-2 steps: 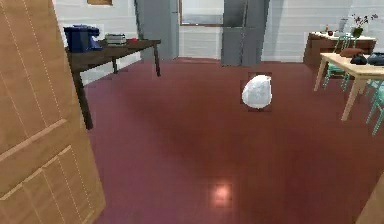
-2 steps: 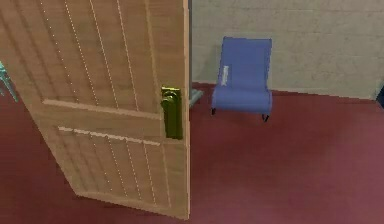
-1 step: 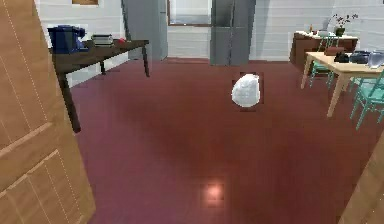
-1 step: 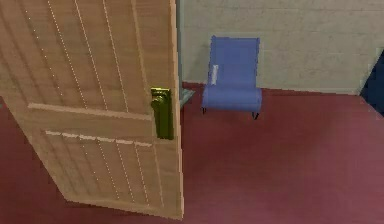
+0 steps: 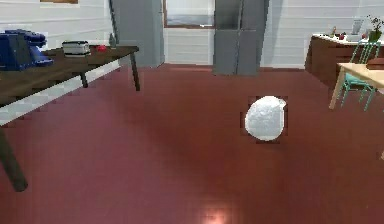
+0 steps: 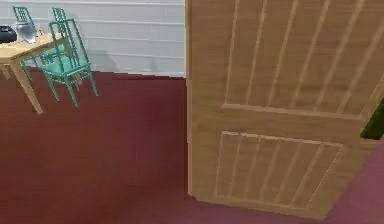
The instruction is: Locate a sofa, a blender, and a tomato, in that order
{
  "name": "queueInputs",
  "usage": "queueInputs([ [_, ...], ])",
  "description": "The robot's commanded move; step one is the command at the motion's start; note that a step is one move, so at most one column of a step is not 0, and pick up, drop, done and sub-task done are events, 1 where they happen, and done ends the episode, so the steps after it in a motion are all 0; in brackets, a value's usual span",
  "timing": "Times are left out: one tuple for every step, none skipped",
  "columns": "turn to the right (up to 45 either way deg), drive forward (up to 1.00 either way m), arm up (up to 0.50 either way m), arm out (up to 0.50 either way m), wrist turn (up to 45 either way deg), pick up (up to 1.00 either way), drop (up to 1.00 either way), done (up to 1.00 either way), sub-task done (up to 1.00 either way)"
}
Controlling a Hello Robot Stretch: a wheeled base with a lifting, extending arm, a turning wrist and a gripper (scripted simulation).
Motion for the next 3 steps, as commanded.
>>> queueInputs([
  [0.0,1.00,0.00,0.00,0.0,0.00,0.00,0.00,0.00],
  [0.0,1.00,0.00,0.00,0.0,0.00,0.00,0.00,0.00],
  [0.0,0.15,0.00,0.00,0.0,0.00,0.00,0.00,0.00],
])
